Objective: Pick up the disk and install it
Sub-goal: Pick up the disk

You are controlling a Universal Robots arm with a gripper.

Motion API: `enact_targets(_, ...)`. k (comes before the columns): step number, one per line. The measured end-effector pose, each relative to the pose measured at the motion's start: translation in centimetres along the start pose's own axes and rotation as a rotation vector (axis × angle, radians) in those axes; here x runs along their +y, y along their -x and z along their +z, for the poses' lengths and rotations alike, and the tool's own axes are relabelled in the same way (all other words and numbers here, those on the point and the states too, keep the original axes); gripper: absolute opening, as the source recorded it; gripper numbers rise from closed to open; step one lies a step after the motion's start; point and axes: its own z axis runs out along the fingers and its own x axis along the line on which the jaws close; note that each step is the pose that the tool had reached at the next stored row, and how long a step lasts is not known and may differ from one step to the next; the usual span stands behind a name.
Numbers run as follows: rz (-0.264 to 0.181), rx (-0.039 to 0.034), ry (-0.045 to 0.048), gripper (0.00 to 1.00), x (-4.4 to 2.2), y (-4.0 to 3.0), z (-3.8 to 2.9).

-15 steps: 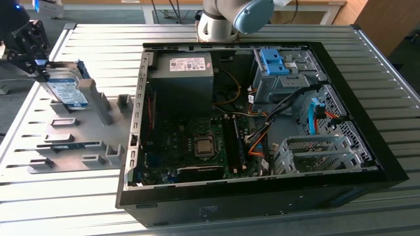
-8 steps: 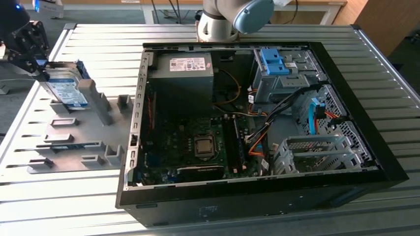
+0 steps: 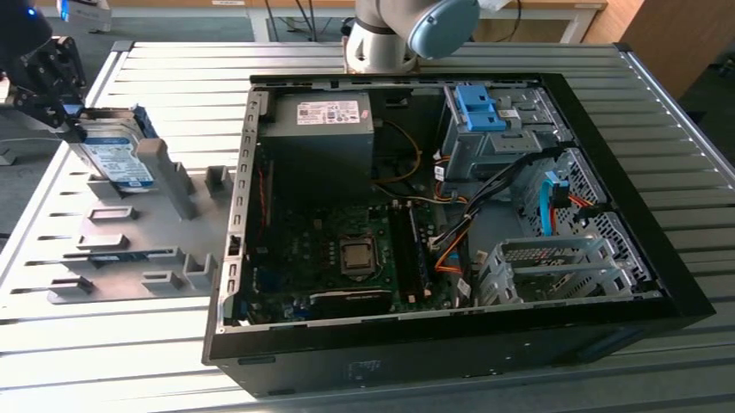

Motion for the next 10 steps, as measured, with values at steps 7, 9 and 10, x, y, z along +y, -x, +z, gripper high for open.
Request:
enact_targets(7, -0.027, -0.0001, -0.0007, 0.36, 0.00, 0.00, 0.00)
enact_targets(9, -0.028, -0.0001, -0.0007, 0.36, 0.00, 0.00, 0.00)
enact_targets(10, -0.028, -0.0001, -0.0007, 0.36, 0.00, 0.00, 0.00)
